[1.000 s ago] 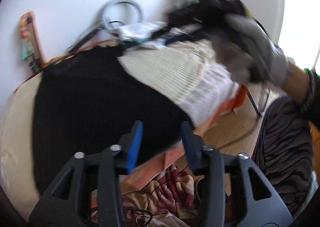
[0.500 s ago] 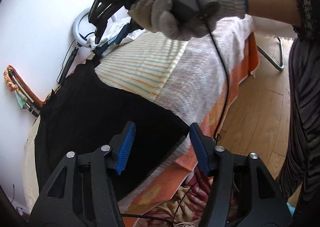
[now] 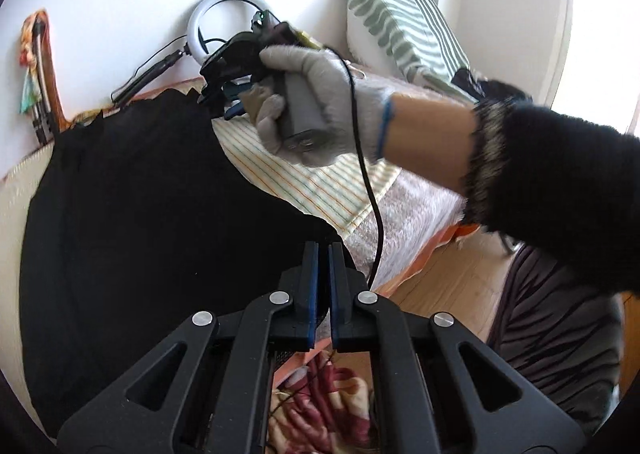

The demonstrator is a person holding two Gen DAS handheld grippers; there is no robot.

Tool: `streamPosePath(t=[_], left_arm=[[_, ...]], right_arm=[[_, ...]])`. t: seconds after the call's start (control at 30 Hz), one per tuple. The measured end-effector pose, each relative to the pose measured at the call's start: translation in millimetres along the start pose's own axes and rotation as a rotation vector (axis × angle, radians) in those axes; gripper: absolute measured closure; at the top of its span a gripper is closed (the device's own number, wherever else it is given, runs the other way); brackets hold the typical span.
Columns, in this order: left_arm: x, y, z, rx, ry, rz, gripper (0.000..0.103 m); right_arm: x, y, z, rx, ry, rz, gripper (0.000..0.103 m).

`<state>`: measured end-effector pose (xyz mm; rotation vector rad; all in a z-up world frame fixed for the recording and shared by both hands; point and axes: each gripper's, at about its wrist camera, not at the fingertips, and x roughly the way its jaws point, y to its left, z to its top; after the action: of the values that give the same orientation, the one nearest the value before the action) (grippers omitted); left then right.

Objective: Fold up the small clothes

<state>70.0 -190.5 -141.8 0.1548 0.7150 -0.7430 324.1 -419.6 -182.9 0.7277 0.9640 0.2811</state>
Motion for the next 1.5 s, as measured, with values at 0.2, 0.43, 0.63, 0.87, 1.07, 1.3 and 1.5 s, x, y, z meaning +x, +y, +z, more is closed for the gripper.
streamPosePath(t=[0.2, 0.43, 0.63, 0.87, 1.07, 1.3, 1.5], left_arm=[[-6.7, 22.6, -4.4, -0.162, -0.014, -0.040, 0.101], [-14.0, 35.6, -12.9, -0.283, -0.037, -0.046, 0.101], [-30.0, 57.0, -21.4, -0.367, -0.078, -0.057, 0.101], [-48.0, 88.6, -43.2, -0.465, -0.101, -0.038, 0.101], [-59.6, 117.7, -61.0, -0.554, -0.106, 0.004, 0.101], [-75.5, 115.1, -67.4, -0.522, -0.082, 0.089, 0.088], [-51.1, 107.6, -55.3, -0.489, 0.003, 0.118, 0.054]], right_arm=[[10.7, 9.8, 13.0, -0.048, -0.039, -0.046, 0.063], [22.1, 28.2, 21.3, -0.094, -0.055, -0.090, 0.100], [28.0, 91.9, 20.2, -0.283, -0.080, -0.193, 0.100], [62.2, 171.4, -0.3, -0.531, -0.063, -0.292, 0.100], [112.5, 207.3, -28.1, -0.690, -0.005, -0.342, 0.100], [140.5, 209.2, -45.0, -0.746, 0.051, -0.375, 0.100], [139.6, 209.1, -43.5, -0.735, 0.049, -0.373, 0.100]])
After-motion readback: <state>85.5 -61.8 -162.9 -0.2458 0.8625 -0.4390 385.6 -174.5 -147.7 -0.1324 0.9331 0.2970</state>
